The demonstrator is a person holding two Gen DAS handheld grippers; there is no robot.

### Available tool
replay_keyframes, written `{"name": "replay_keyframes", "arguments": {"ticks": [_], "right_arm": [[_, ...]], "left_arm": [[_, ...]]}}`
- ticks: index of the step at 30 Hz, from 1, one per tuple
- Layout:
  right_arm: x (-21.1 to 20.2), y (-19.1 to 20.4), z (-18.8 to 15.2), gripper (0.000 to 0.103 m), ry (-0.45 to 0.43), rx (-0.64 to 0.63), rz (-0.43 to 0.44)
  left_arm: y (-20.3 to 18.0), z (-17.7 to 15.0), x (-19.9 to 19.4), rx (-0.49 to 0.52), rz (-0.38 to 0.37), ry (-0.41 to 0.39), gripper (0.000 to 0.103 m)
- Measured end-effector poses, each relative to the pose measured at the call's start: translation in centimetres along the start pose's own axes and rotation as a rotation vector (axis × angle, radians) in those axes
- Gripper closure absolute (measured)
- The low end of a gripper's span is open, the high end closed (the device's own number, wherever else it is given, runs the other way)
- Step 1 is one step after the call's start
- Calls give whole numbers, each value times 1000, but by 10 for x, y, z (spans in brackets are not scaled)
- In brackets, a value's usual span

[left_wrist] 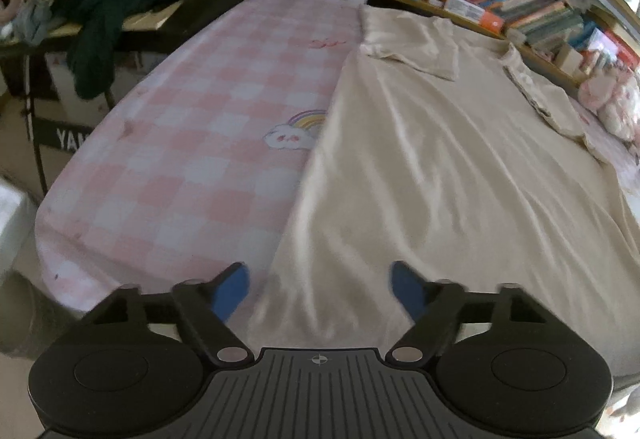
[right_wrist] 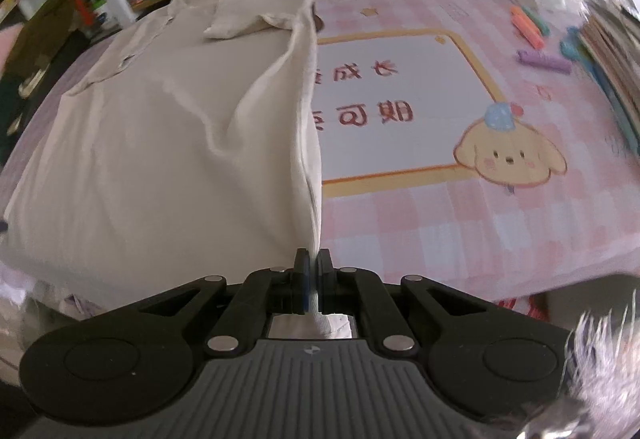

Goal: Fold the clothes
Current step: 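Grasp the hem with the right gripper while the left gripper grasps the hem, then lift the hem with both grippers and fold it over toward the collar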

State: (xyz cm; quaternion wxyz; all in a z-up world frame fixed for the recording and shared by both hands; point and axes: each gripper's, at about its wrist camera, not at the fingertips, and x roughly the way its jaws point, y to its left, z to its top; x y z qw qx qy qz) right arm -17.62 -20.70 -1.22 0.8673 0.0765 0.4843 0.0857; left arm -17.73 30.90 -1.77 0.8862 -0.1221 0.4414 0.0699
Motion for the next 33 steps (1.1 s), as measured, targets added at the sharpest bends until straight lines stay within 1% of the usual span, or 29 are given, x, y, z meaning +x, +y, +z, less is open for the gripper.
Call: {"name": "replay_keyframes", "arguments": {"ticks": [2, 4, 6, 7, 9, 12, 13, 14, 16, 19, 21, 22, 23, 24, 25, 26, 27, 28, 29, 30, 31, 32, 33], "right_arm": [[2, -2, 1, 99, 4, 31, -4], [4, -4, 2, 99, 8, 55, -12], [4, -6, 1, 99, 12, 76, -12], [4, -7, 1, 98, 14, 88, -11], [3, -9, 0, 97, 10, 103, -10], [3, -12, -1, 96, 3, 135, -3], [3, -13, -1, 96, 1, 142, -2], [3, -13, 0, 97, -3, 138, -5], [3, -11, 1, 98, -9, 107, -27], [2, -11, 1, 99, -1, 93, -22], [1, -13, 2, 98, 16, 88, -9], [-1, -17, 1, 96, 26, 101, 0], [-3, -20, 1, 91, 36, 115, 8], [-5, -24, 1, 79, 46, 128, 17], [-8, -28, 1, 70, 64, 138, 29], [-11, -31, 0, 62, 76, 142, 34], [-13, -34, 0, 62, 90, 147, 39], [-13, -39, -1, 61, 114, 162, 57], [-11, -42, -1, 58, 137, 182, 78], [-9, -45, -1, 52, 161, 203, 98], [-4, -47, -1, 49, 191, 222, 118], [2, -49, 0, 47, 220, 242, 138], [7, -50, 1, 47, 232, 251, 153]], "left_arm": [[8, 3, 0, -28, -9, -3, 38], [12, 7, 1, -30, -15, 2, 42], [12, 9, 2, -9, -18, 15, 50], [12, 9, 1, 2, -21, 21, 58], [12, 9, 1, 21, -26, 27, 65], [9, 9, 2, 48, -26, 39, 82], [8, 9, 2, 57, -26, 44, 93], [7, 9, 3, 66, -26, 48, 98], [4, 9, 3, 84, -25, 57, 98], [5, 9, 3, 93, -37, 67, 99], [10, 10, 2, 84, -51, 73, 98], [13, 11, 0, 73, -68, 78, 96], [18, 12, -3, 66, -87, 77, 93], [22, 12, -6, 59, -107, 75, 92], [27, 14, -10, 53, -125, 81, 87], [34, 14, -12, 35, -142, 97, 76], [42, 14, -13, 16, -158, 113, 70], [47, 15, -13, -4, -171, 129, 53], [53, 15, -10, -32, -188, 155, 32], [59, 15, -6, -61, -205, 182, 25], [64, 15, 0, -90, -224, 205, 22], [68, 16, 8, -120, -243, 227, 22], [72, 17, 15, -149, -261, 250, 22]]}}
